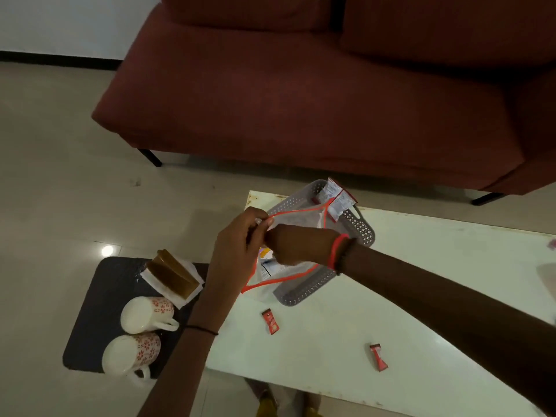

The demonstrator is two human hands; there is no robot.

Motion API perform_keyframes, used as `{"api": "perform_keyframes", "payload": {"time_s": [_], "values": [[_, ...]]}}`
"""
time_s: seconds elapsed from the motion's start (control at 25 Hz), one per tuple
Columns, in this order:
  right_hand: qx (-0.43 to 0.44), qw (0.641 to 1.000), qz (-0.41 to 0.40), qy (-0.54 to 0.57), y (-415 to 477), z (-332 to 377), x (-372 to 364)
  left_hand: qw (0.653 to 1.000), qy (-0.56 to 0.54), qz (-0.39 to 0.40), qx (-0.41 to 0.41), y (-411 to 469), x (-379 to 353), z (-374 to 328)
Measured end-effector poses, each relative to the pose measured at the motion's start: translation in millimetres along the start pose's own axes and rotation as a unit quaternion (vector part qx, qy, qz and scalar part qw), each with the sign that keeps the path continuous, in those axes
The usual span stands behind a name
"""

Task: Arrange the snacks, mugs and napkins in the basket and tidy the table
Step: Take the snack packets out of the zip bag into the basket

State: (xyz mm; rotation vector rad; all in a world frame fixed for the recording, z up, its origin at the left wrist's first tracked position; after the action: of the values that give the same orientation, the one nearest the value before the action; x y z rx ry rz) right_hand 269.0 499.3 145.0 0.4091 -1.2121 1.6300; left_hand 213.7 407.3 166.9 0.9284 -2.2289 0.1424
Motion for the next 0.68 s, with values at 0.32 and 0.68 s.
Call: {"api": "perform_keyframes", "payload": {"time_s": [0.32,0.68], "values": [[-0.092,0.966,-0.052,-0.236,13.0,-58.7,-81.8,0.997,-0.026,0.014,-0.072,-26.9,-18.5,-40.7],[-0.053,0.973,-0.133,-0.182,-24.8,-33.9,-60.6,1.0,-0.022,0.008,-0.015,-20.9,-28.0,-33.4]]}}
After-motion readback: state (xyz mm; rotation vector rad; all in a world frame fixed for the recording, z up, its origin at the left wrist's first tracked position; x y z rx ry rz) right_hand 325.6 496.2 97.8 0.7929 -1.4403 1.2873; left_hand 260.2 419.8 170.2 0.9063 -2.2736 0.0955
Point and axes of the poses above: each hand's wrist, its own y-axis towards the middle knuckle, its own x-axis out of the back of the hand, z = x × y, the point moved 3 cm from there along y, towards the middle knuckle, and after that the axes turned 2 degrees about -z, right-handed, at the moved point
